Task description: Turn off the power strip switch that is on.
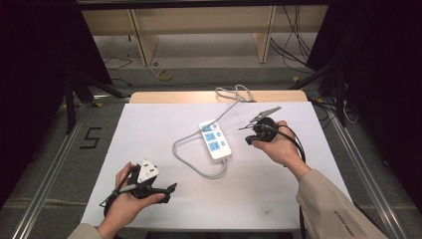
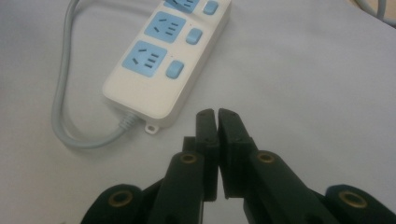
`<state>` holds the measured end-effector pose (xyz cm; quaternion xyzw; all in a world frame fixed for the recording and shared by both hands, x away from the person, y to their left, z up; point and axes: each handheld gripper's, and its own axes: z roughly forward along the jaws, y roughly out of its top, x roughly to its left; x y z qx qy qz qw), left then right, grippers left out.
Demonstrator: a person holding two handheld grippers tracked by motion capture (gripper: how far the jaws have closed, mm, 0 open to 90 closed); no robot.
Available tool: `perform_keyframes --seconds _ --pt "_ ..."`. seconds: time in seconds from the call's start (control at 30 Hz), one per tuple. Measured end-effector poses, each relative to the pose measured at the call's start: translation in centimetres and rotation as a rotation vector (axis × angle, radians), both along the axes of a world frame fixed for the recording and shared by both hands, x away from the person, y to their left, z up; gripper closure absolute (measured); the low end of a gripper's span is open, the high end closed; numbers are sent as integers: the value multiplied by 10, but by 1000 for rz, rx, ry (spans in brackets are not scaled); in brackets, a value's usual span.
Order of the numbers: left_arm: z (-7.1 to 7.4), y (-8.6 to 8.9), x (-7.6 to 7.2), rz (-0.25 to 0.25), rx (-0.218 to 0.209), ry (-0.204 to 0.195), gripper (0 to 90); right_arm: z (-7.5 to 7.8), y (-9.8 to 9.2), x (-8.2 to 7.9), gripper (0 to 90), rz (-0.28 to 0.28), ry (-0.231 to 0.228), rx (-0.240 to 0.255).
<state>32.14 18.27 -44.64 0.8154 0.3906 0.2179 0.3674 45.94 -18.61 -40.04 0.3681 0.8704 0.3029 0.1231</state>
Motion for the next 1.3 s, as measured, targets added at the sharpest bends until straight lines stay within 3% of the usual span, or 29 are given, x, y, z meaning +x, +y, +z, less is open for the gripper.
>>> perform_keyframes --seconds 0.5,0.7,0.93,1.3 --pt "0 1 0 6 -2 1 117 -5 -21 -17 789 -8 -30 32" --pt "0 1 1 7 1 3 118 -11 -29 -28 697 3 -39 48" --pt "-1 1 1 13 -3 2 118 -18 -43 -41 529 -5 -36 68" --pt "-1 2 1 19 -3 4 118 -29 -60 -64 353 -32 -83 111"
